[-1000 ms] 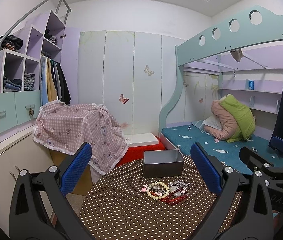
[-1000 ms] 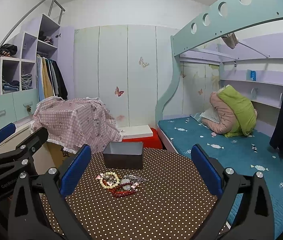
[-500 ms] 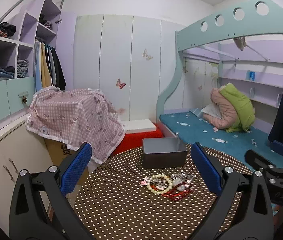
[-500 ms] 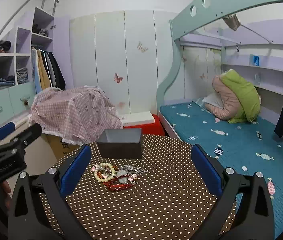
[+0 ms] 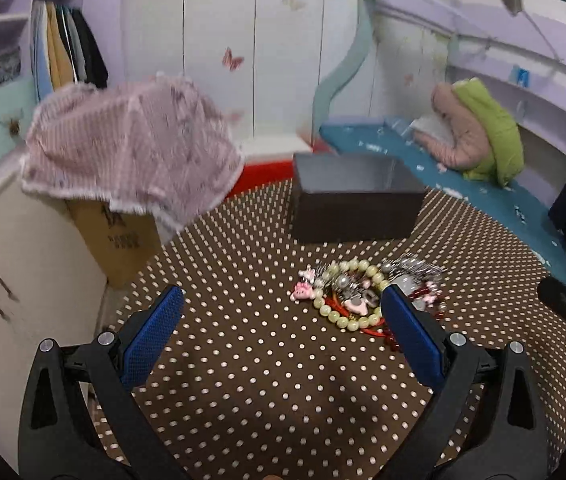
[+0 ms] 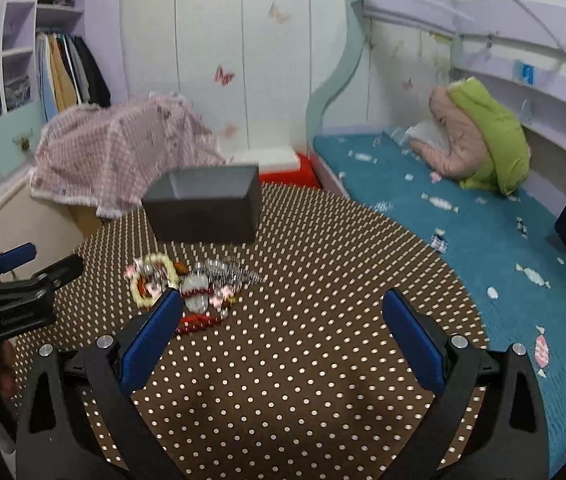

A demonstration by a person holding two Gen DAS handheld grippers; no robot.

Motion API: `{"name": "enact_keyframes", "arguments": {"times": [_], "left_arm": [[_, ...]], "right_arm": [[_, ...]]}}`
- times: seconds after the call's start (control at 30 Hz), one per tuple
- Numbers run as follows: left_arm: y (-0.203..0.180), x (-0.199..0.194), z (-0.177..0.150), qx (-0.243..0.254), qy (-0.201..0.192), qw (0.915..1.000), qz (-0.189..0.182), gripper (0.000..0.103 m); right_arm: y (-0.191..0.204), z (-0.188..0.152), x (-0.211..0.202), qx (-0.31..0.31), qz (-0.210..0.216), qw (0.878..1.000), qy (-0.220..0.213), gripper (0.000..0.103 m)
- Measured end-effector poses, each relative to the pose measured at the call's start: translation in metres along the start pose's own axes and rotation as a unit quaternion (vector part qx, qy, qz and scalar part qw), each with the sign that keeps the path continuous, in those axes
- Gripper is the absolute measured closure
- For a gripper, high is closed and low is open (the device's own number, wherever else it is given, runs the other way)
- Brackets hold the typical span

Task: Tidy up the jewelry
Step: 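Move the left tool to the cream bead bracelet and grasp it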

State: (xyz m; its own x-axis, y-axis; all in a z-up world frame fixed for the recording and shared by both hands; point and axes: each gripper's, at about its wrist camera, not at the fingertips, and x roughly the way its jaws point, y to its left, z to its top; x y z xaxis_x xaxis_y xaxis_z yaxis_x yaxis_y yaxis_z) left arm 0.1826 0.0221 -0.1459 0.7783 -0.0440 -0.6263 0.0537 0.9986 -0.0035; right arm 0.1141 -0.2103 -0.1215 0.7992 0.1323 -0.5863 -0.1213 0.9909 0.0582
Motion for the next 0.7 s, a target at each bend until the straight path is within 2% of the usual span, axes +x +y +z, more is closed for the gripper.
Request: {"name": "enact_keyframes", "arguments": {"times": [0.1,0.13,0.17,0.2,0.23,0.33,0.6,0.7], "left_arm": [[-0.003,0.027,-0.001,0.007,0.032,0.9994,-0.007,0.006],[-0.004,0.035,-0.002,0.008,0.04,0.9991,-0.007,0.01],[-0.005,0.043,-0.002,0.008,0.05,0.9987,-0.008,0.015],[-0.004,0.049,-0.002,0.006,0.06,0.9981,-0.011,0.029],[-0.002,0.059,-0.003,0.0,0.075,0.997,-0.017,0.032],[0.003,0.074,-0.006,-0.013,0.095,0.9951,-0.025,0.032],[-0.005,0.088,-0.01,0.001,0.111,0.9937,-0.019,0.034],[-0.002,0.09,-0.009,0.005,0.118,0.9929,-0.01,0.047]], "right_arm": [[0.004,-0.002,0.013,-0.01,0.003,1.0,0.02,0.007],[0.004,-0.003,0.017,-0.012,0.004,1.0,0.025,0.007],[0.005,-0.004,0.021,-0.014,0.006,0.999,0.03,0.007],[0.005,-0.004,0.024,-0.015,0.008,0.999,0.035,0.007],[0.005,-0.004,0.026,-0.017,0.009,0.999,0.037,0.007],[0.004,-0.003,0.035,-0.017,0.012,0.999,0.046,0.007],[0.003,-0.006,0.047,-0.016,0.021,0.998,0.061,0.007],[0.003,-0.007,0.048,-0.015,0.024,0.998,0.063,0.007]]}}
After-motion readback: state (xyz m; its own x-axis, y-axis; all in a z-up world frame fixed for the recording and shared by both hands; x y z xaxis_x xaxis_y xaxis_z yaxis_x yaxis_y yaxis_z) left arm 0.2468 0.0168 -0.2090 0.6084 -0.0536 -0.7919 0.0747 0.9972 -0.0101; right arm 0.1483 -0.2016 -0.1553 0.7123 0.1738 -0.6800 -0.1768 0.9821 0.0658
